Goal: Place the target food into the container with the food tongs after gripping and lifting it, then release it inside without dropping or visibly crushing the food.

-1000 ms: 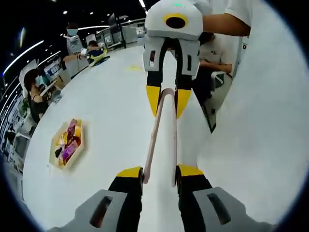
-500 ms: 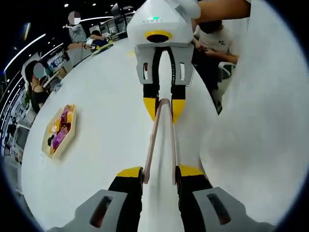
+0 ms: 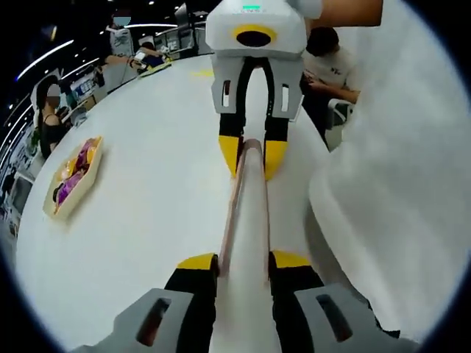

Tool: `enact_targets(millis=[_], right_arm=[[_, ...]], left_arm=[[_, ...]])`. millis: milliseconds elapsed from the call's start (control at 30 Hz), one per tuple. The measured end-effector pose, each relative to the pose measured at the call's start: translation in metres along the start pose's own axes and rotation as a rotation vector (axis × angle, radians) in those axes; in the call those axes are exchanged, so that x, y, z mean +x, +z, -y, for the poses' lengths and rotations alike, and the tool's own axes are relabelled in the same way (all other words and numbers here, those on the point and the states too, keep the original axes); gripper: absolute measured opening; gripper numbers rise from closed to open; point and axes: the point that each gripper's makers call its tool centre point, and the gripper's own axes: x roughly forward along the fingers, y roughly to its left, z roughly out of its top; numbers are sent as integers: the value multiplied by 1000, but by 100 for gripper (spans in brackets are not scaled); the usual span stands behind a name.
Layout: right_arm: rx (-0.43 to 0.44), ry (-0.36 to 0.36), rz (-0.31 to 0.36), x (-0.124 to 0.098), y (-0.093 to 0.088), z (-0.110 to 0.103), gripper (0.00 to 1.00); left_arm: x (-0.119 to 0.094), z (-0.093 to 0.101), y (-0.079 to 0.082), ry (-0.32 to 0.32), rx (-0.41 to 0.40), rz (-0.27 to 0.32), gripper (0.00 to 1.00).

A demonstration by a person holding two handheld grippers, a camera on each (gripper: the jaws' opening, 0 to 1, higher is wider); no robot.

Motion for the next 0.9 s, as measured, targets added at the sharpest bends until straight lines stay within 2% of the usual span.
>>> enact_targets(millis=[233, 300, 400, 467, 533, 667, 700, 800, 833, 900], right_arm=[[33, -12, 12, 0, -1, 2, 19], [72, -37, 18, 0, -3, 3, 19], [94, -44, 30, -1, -5, 2, 25], [104, -37, 36, -3, -7, -2, 32], [96, -43, 40, -6, -10, -7, 33], [95, -72, 58, -16, -13, -11, 35], [124, -111, 103, -22, -10, -8, 36], [191, -210, 158, -39, -9, 4, 39], [243, -253, 195, -47, -7, 9, 38], [296, -292, 259, -58, 0, 15, 40]], left_arm=[[-1, 2, 1, 18, -6, 18, 32], [-3, 1, 0, 37, -9, 40, 34], [-6, 3, -4, 38, -19, 36, 34], [-9, 3, -7, 51, -22, 31, 35], [-12, 3, -9, 66, -14, 29, 38], [-29, 3, -5, 116, -59, 82, 47], [-35, 3, -4, 138, -93, 104, 49], [-49, 1, 1, 178, -179, 171, 55], [-55, -2, 2, 205, -221, 189, 56], [-63, -6, 3, 249, -232, 198, 60]])
